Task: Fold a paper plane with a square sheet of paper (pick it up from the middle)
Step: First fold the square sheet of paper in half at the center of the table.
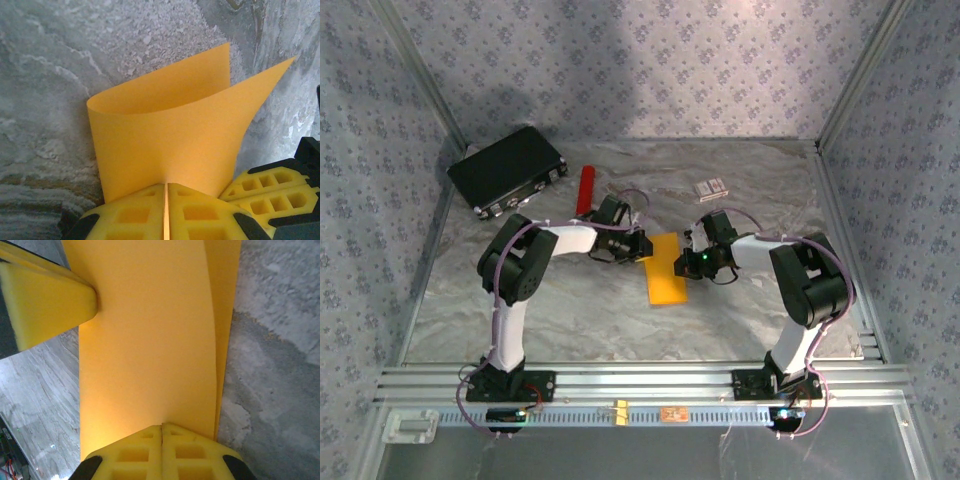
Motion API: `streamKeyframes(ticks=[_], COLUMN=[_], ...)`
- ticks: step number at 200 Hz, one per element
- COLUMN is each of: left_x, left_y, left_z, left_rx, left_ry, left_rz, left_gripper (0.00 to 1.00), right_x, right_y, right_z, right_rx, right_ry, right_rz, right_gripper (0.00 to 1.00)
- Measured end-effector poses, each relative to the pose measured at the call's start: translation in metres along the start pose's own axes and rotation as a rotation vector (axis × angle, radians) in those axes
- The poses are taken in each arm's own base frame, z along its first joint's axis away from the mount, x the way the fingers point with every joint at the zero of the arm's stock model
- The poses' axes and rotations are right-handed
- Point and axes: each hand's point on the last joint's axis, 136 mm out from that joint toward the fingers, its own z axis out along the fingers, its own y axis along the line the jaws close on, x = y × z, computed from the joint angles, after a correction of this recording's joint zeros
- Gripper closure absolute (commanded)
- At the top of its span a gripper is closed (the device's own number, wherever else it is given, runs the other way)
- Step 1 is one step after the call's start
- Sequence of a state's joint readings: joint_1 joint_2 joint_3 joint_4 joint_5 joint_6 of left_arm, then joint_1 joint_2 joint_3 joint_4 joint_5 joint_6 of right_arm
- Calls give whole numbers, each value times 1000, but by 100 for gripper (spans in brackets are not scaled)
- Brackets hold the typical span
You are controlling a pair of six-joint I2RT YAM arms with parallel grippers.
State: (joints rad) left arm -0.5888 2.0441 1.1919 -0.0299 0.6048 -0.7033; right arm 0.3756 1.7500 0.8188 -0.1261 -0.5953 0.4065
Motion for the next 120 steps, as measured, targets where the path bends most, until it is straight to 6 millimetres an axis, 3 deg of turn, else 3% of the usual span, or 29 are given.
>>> streamKeyframes(ticks=[65,104,120], left_x=[-20,-20,-23], left_y=[-19,5,6], left_z=[-8,1,0], left_rx=[14,-13,-7], left_ry=[-27,-6,-8], left_rz=[44,7,6], left_gripper=[89,89,90], right_x=[0,0,0], right_y=[0,0,0], right_z=[0,0,0], right_rx=[0,0,0], right_ry=[0,0,0], right_rz=[1,0,1], right_gripper=[100,100,100])
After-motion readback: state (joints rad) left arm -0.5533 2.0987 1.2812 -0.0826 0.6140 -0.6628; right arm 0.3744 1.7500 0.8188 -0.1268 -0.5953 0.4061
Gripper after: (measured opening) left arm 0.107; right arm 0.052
